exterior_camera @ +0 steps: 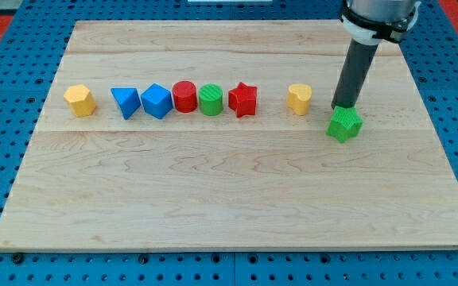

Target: Move the yellow heart above the green star

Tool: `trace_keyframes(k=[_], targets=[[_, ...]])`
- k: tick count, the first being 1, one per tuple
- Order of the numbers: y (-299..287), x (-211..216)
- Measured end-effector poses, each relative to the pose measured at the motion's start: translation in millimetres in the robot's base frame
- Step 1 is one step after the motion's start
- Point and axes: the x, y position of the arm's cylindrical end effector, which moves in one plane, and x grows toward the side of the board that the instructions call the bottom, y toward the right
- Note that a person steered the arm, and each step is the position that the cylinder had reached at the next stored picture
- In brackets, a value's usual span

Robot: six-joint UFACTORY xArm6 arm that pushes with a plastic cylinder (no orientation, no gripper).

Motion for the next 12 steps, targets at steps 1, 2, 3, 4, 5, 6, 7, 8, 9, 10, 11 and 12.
trace_keyframes(k=[1, 2, 3, 4, 5, 6, 7, 8, 9, 10, 11, 12], targets=[[-2, 63], [-2, 96], [-44, 84], [-118, 87], [-117, 56], [-115, -1], [-97, -39], [-43, -51], [-26, -14], [-36, 27], [-58, 41], [-67, 41]])
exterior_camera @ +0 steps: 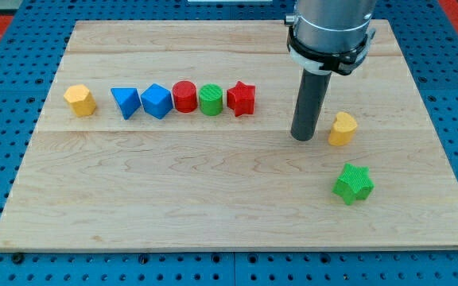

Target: Move the yellow heart above the green star

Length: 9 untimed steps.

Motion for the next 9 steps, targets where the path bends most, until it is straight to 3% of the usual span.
trace_keyframes(k=[3, 5, 8, 9], targets=[[0, -1], [33, -50], [58, -7], [45, -31]])
